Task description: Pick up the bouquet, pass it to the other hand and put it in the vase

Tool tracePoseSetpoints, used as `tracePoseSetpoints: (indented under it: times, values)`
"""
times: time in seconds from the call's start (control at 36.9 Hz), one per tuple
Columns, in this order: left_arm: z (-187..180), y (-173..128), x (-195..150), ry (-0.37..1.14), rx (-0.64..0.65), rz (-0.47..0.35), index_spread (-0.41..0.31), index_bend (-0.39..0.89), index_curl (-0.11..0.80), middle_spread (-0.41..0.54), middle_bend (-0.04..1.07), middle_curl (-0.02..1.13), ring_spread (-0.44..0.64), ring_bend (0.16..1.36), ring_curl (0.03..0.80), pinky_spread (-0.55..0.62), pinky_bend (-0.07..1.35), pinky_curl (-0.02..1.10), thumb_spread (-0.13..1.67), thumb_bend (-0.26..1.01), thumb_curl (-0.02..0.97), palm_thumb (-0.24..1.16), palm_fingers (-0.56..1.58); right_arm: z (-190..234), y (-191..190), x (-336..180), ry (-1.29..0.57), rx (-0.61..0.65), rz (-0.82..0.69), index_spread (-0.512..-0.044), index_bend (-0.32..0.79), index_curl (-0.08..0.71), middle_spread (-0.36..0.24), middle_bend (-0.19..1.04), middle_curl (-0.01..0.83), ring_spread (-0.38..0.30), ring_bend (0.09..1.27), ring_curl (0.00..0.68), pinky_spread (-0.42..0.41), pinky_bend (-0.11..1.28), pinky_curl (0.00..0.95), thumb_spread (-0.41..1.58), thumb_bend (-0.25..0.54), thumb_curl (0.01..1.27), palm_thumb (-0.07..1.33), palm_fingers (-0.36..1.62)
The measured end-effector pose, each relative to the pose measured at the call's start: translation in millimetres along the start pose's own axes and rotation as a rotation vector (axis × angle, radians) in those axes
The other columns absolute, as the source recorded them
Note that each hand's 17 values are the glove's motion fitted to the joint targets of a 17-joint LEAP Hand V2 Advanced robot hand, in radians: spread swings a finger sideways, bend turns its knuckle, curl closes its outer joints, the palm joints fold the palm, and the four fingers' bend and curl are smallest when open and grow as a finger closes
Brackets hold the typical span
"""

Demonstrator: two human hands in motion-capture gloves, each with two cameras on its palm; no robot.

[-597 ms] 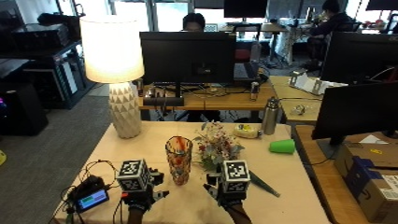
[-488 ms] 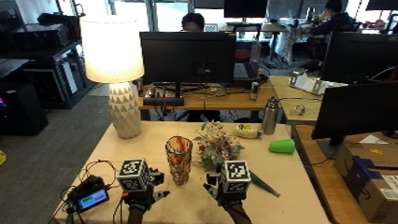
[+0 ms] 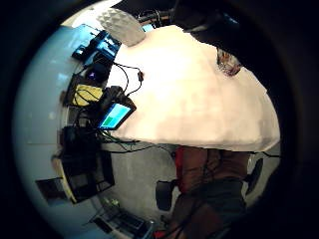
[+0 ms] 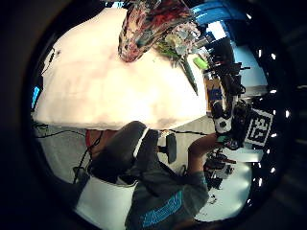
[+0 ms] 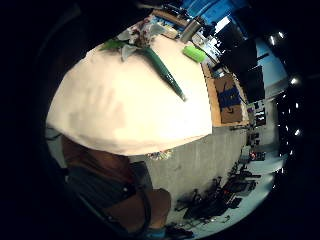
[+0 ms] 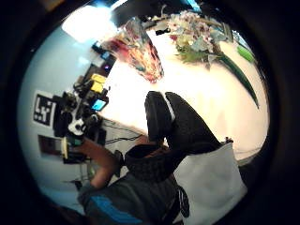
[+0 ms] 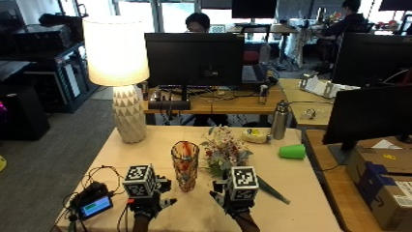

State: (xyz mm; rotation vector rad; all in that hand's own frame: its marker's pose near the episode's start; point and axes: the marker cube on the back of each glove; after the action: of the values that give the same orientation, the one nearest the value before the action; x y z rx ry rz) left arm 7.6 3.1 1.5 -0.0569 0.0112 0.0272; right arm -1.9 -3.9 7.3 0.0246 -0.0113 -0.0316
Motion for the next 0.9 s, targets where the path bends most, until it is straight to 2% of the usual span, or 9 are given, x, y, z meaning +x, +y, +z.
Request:
tracePoseSetpoints:
  times: [0.24, 0.46, 0.68, 0.9]
  values:
    - [1.6, -4.3, -1.9, 0.008, 0.015, 0.012, -0.114, 0.15, 0.236, 0.021, 0.19, 0.26, 0.22, 0.51, 0.238, 0.45, 0.35, 0.25, 0.90, -0.03, 0.230, 0.20, 0.34, -3.9, 3.0, -4.5, -0.033, 0.003, -0.013, -0.349, 0.15, 0.227, 0.058, 0.28, 0.271, 0.217, 0.25, 0.184, 0.362, 0.40, 0.269, 1.16, 0.080, 0.22, 0.42, 0.31]
    - [-2.9, 1.9, 2.2, 0.016, 0.009, 0.015, -0.112, 0.14, 0.252, 0.027, 0.18, 0.28, 0.23, 0.53, 0.252, 0.46, 0.36, 0.27, 0.91, -0.03, 0.252, 0.19, 0.32, -6.1, 6.1, 11.5, 0.002, -0.021, -0.025, -0.353, 0.12, 0.232, 0.058, 0.28, 0.295, 0.220, 0.26, 0.205, 0.366, 0.40, 0.290, 1.18, 0.041, 0.24, 0.43, 0.29]
    - [1.4, 0.4, 3.8, 0.030, 0.012, 0.011, -0.104, 0.12, 0.255, 0.045, 0.18, 0.29, 0.23, 0.54, 0.264, 0.46, 0.37, 0.29, 0.92, -0.03, 0.266, 0.19, 0.30, -2.1, 1.7, 69.0, 0.008, -0.002, 0.050, -0.352, 0.07, 0.206, 0.070, 0.25, 0.307, 0.229, 0.30, 0.230, 0.369, 0.47, 0.325, 1.17, -0.004, 0.25, 0.44, 0.20]
    - [8.1, -2.4, 5.1, 0.046, 0.006, 0.023, -0.087, 0.11, 0.247, 0.063, 0.18, 0.30, 0.23, 0.57, 0.277, 0.46, 0.40, 0.31, 0.92, -0.03, 0.274, 0.18, 0.27, 24.7, -23.3, 129.1, -0.040, 0.053, 0.129, -0.356, 0.08, 0.181, 0.087, 0.22, 0.311, 0.238, 0.32, 0.247, 0.369, 0.55, 0.354, 1.16, -0.020, 0.26, 0.44, 0.09]
